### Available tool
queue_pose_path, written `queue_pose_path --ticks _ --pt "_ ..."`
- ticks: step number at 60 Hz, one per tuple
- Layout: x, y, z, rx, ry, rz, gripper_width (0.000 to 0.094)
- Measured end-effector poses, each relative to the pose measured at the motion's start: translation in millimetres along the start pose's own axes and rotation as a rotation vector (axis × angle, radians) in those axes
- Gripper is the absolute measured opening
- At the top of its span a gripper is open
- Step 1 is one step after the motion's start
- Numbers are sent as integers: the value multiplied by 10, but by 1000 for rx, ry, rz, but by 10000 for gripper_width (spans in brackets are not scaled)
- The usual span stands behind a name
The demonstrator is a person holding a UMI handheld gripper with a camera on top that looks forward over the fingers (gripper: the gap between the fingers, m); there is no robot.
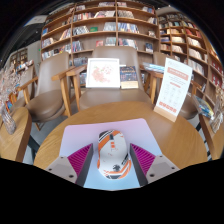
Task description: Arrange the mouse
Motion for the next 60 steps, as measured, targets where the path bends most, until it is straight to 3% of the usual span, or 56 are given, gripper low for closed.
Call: queue_pose_path --ticks 3,20,35,47,60 --pt "76 20 2 0 -2 -2 861" --pt "1479 635 -100 -9 97 -10 854" --pt "2704 1190 -765 4 169 -29 855" --pt "3261 1425 -1188 25 211 -43 856" --pt "3405 1511 -1439 17 192 -29 853"
Point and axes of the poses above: the point between the fingertips, and its own axes, seen from behind it with the camera up: y to the right, z up, x backward, against the way the camera looks, the point moved 7 cm from there along x, backward, against the way the camera looks, and after that the axes turned 14 degrees about -z, right-handed, at the moved point
